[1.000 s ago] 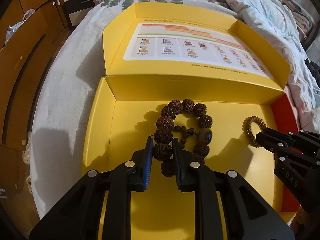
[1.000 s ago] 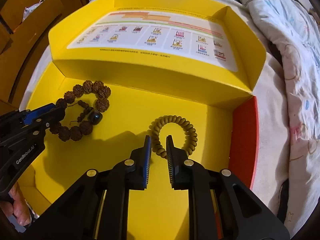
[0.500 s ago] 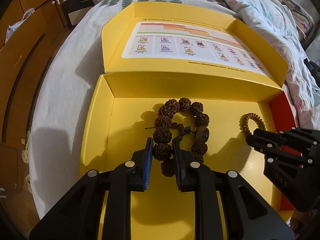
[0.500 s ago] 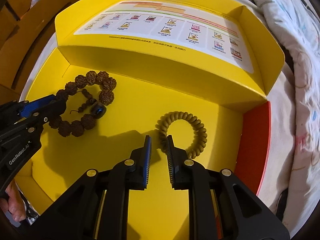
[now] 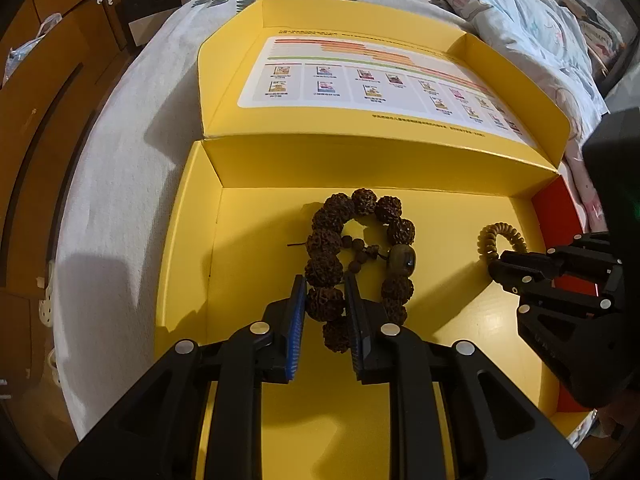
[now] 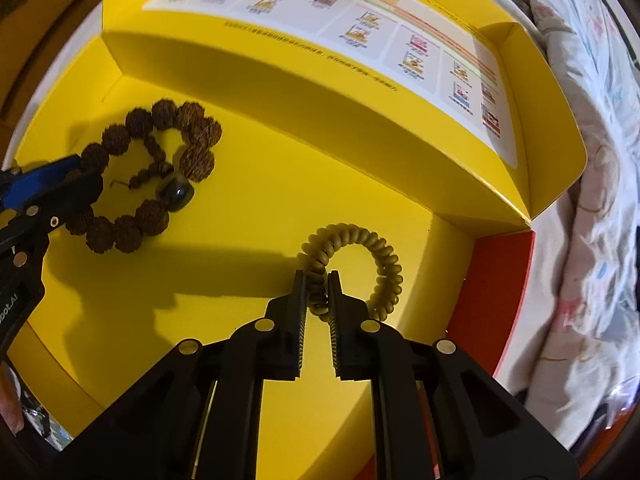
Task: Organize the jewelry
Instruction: 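Grasp the brown coil hair tie with the right tool, then place the rudraksha bracelet on the bed with the left tool while the right places the hair tie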
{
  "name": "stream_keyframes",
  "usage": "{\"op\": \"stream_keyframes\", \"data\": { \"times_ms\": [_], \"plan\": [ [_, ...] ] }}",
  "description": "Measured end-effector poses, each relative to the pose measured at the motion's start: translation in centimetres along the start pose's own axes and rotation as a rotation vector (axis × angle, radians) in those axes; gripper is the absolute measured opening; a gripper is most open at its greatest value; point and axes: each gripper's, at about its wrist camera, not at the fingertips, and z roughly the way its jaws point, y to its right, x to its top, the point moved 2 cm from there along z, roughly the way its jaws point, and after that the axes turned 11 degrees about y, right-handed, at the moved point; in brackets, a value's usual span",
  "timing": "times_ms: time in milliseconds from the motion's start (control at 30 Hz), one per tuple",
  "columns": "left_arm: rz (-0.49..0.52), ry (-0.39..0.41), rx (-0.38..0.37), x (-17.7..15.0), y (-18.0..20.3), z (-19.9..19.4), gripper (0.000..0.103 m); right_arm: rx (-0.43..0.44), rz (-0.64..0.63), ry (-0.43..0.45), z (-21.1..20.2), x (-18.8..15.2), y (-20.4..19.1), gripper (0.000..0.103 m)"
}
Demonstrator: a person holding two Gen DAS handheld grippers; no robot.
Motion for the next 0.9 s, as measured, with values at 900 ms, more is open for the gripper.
{"op": "stream_keyframes", "data": {
  "times_ms": [900],
  "plan": [
    [-0.014,0.11,-0.081,1.0,0.6,-7.4,0.02,0.154,0.171,0.156,-10.2,-2.3,5.2,0.01]
  ]
}}
